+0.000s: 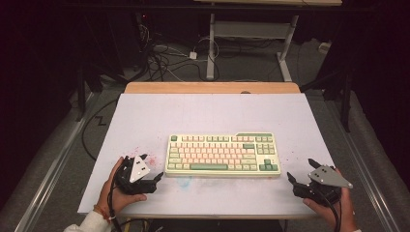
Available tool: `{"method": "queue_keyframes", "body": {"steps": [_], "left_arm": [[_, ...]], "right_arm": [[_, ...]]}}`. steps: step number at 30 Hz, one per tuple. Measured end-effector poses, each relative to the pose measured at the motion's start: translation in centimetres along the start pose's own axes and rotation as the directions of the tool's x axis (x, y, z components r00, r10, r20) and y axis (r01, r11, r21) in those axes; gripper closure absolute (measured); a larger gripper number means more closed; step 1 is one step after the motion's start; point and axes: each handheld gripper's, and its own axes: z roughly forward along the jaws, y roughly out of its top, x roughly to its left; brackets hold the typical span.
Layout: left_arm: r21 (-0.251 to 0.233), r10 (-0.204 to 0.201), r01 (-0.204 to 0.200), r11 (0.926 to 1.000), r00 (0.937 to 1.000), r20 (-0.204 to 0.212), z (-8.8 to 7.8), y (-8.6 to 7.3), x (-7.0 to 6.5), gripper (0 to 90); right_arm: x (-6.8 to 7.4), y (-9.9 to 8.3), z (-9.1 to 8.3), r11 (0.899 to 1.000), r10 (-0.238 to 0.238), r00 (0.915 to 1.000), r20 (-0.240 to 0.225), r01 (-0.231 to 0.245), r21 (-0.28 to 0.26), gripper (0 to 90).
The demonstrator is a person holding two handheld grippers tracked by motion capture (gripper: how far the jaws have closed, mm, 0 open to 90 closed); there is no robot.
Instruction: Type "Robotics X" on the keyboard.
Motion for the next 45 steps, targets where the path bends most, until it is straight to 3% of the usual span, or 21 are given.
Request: {"method": "queue_keyframes", "body": {"steps": [11, 18, 22, 27, 32, 37, 41, 45], "left_arm": [[-0.022, -0.005, 0.005, 0.9997, 1.0000, -0.001, -0.3, -0.2, 0.0, 17.6], [0.000, 0.025, -0.025, 0.9997, 0.9996, -0.012, -0.2, -0.2, -0.3, 17.6], [0.001, 0.019, -0.019, 0.9998, 0.9998, -0.012, -0.3, -0.3, -0.2, 17.6], [0.007, 0.018, -0.018, 0.9998, 0.9998, -0.010, -0.3, -0.3, -0.3, 17.6], [0.018, 0.031, -0.031, 0.9994, 0.9994, -0.014, -0.3, -0.3, -0.5, 17.7], [0.015, 0.027, -0.027, 0.9995, 0.9996, -0.010, -0.3, -0.3, -0.5, 17.7], [0.016, 0.022, -0.022, 0.9996, 0.9998, -0.002, -0.2, -0.3, -0.5, 17.6], [0.014, 0.021, -0.021, 0.9997, 0.9998, 0.000, -0.2, -0.3, -0.6, 17.6]], "right_arm": [[0.4, 0.1, -0.2, 1.000, -0.014, 0.9999, -0.004, 0.014, -0.003, 19.4], [0.3, 0.4, -0.4, 1.000, -0.011, 0.9999, -0.004, 0.011, -0.008, 22.1], [0.2, 0.9, -0.5, 0.999, 0.010, 0.9976, -0.068, -0.013, -0.043, 25.3], [0.3, 1.2, -0.3, 0.999, -0.008, 0.9969, -0.079, 0.005, -0.046, 25.8], [0.2, 1.6, -0.3, 0.999, 0.002, 0.9940, -0.109, -0.007, -0.050, 26.6], [0.1, 2.6, -0.1, 0.998, 0.020, 0.9907, -0.134, -0.028, -0.053, 33.7], [0.1, 3.2, 0.3, 0.999, 0.020, 0.9882, -0.152, -0.027, -0.043, 45.5], [0.3, 4.0, 0.8, 0.999, 0.023, 0.9804, -0.196, -0.030, -0.032, 57.2]]}}
